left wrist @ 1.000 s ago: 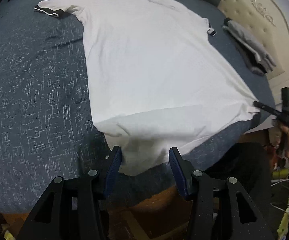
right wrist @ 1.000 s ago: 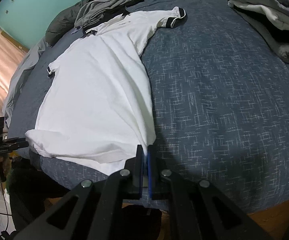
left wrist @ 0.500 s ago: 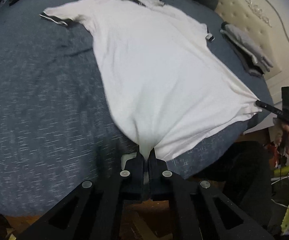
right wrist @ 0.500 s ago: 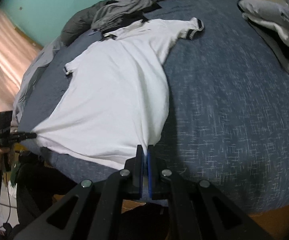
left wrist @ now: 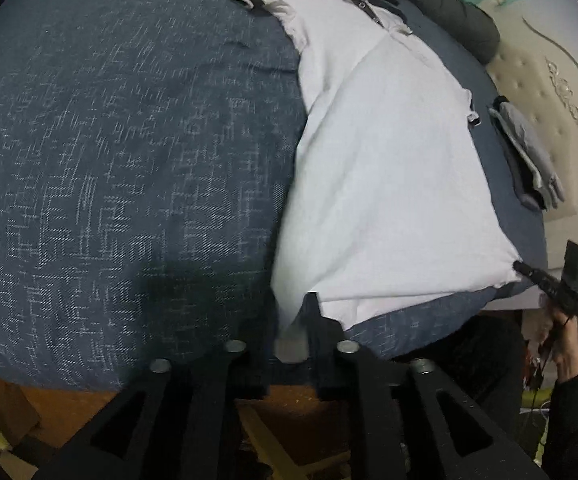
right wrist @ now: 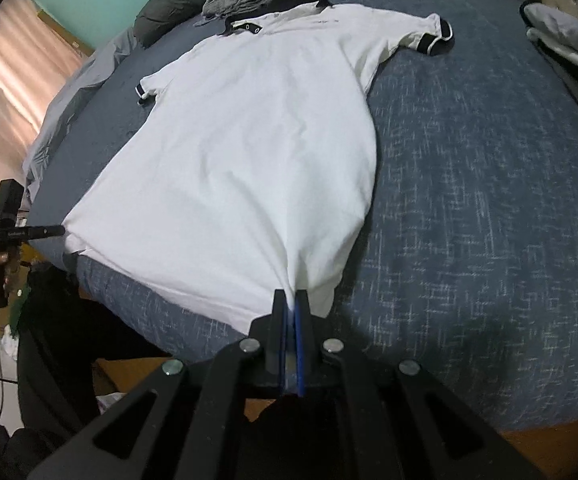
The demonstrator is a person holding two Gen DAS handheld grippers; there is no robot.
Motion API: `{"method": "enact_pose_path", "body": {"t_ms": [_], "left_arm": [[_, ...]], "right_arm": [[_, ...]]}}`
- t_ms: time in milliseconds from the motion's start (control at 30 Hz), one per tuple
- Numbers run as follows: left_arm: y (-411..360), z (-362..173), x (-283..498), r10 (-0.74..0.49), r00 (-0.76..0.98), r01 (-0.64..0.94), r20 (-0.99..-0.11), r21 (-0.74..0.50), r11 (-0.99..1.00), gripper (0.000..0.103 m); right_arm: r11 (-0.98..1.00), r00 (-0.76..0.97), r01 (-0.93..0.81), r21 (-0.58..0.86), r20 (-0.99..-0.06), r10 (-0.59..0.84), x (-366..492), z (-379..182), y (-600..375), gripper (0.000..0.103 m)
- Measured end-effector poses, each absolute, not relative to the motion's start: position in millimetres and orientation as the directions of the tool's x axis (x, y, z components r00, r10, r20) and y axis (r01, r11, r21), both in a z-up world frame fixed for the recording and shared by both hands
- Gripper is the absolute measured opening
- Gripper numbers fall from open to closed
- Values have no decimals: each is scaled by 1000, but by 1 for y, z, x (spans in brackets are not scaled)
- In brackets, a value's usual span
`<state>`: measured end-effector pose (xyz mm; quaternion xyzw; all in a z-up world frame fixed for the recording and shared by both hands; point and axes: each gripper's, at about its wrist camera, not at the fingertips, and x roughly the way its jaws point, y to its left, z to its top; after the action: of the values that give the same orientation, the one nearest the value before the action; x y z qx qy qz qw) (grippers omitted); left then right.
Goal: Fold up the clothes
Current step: 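Pull the hem taut again with both grippers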
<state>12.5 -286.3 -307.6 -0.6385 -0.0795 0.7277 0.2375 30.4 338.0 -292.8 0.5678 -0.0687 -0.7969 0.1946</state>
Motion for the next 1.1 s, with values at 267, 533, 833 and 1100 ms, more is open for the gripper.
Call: {"method": "enact_pose_path", "body": {"t_ms": [267, 533, 833, 1100], "left_arm": [[-280, -306, 12, 456, -72, -267, -887, -423, -866, 42], [-268, -321, 14, 447, -42, -300, -893, -416, -859, 41], [-261, -303, 17, 465, -50, -367, -884, -417, -832, 4], [-275, -248, 26, 500, -76, -403, -863, -432, -807, 3]], "right_arm": [[-892, -349, 63, 448, -827, -440, 27, -291, 385, 37], [-890, -259, 17, 456, -858, -444, 24, -323, 380, 40], [-886, -269, 106, 451, -845, -462, 30, -304, 373, 5], [-876, -347, 151, 458, -806, -480, 43, -235, 395, 4]]}}
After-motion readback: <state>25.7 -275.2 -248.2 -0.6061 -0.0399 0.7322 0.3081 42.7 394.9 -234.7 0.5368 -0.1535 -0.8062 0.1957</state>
